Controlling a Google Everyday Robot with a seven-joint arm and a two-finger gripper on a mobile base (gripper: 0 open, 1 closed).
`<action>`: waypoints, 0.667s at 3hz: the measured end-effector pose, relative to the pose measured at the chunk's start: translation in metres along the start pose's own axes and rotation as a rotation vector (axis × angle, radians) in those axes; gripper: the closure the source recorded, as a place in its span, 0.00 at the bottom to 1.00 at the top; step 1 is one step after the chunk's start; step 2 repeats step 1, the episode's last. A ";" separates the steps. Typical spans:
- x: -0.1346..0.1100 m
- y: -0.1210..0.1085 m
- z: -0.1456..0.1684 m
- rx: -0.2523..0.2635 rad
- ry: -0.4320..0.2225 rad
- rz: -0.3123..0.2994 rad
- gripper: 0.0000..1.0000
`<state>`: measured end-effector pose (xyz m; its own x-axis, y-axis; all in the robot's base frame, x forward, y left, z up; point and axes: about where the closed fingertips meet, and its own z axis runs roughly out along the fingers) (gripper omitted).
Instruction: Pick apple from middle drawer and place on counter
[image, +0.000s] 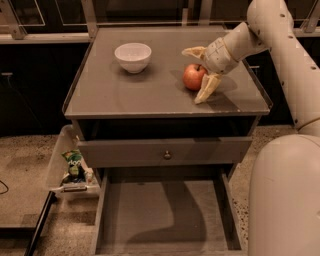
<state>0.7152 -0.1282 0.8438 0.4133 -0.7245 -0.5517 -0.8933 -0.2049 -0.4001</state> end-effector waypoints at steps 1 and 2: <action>0.000 0.000 0.000 0.000 0.000 0.000 0.00; 0.000 0.000 0.000 0.000 0.000 0.000 0.00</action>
Offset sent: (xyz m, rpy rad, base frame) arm 0.0000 0.0000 0.0000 0.0000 0.0000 0.0000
